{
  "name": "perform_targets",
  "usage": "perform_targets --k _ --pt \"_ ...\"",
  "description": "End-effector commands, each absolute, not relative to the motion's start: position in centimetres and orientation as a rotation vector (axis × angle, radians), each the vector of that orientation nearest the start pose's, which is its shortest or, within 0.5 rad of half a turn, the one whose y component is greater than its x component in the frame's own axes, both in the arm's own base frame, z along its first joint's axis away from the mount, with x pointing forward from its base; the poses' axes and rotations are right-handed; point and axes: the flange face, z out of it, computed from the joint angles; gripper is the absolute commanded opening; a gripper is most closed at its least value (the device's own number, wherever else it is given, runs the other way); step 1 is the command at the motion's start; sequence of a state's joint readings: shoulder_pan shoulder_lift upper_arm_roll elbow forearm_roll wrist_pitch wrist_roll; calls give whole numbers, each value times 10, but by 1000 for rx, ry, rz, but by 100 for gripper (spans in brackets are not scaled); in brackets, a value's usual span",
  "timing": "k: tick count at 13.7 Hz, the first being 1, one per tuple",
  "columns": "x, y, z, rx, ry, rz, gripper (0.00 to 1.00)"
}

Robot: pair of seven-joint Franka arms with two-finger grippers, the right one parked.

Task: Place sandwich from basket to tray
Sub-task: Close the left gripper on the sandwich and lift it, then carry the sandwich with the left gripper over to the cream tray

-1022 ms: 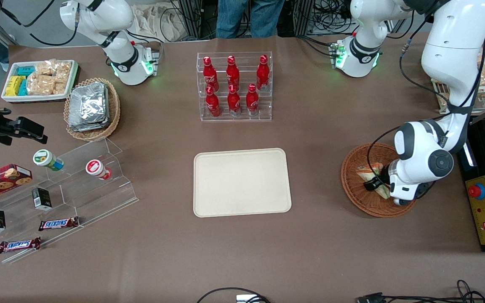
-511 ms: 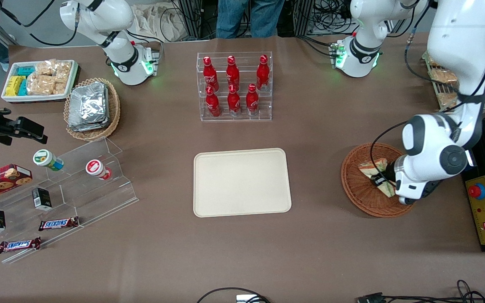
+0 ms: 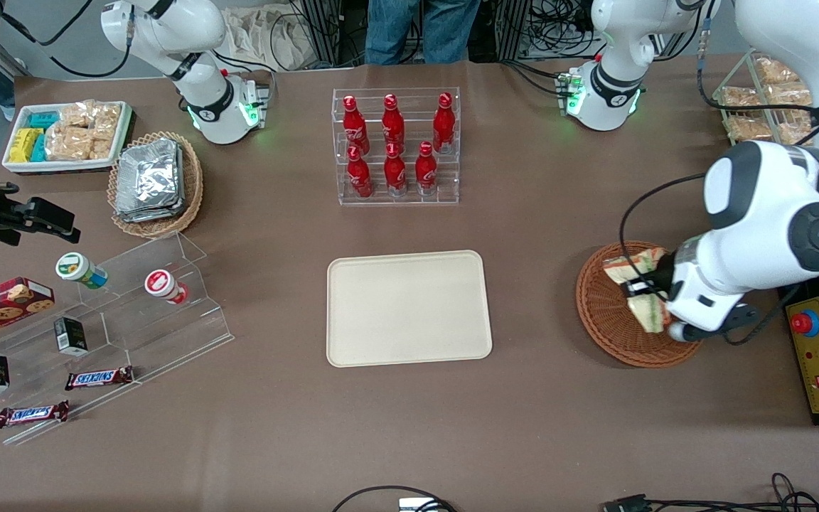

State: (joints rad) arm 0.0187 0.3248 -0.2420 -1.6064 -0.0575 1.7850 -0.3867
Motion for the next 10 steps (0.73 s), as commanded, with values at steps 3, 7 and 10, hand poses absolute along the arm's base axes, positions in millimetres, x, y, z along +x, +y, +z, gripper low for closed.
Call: perform_targets --k 3,7,10 --pt "631 -235 406 -3227 75 314 0" --pt "626 -305 356 -3231 176 406 0" --pt "614 -348 302 -3225 106 436 0"
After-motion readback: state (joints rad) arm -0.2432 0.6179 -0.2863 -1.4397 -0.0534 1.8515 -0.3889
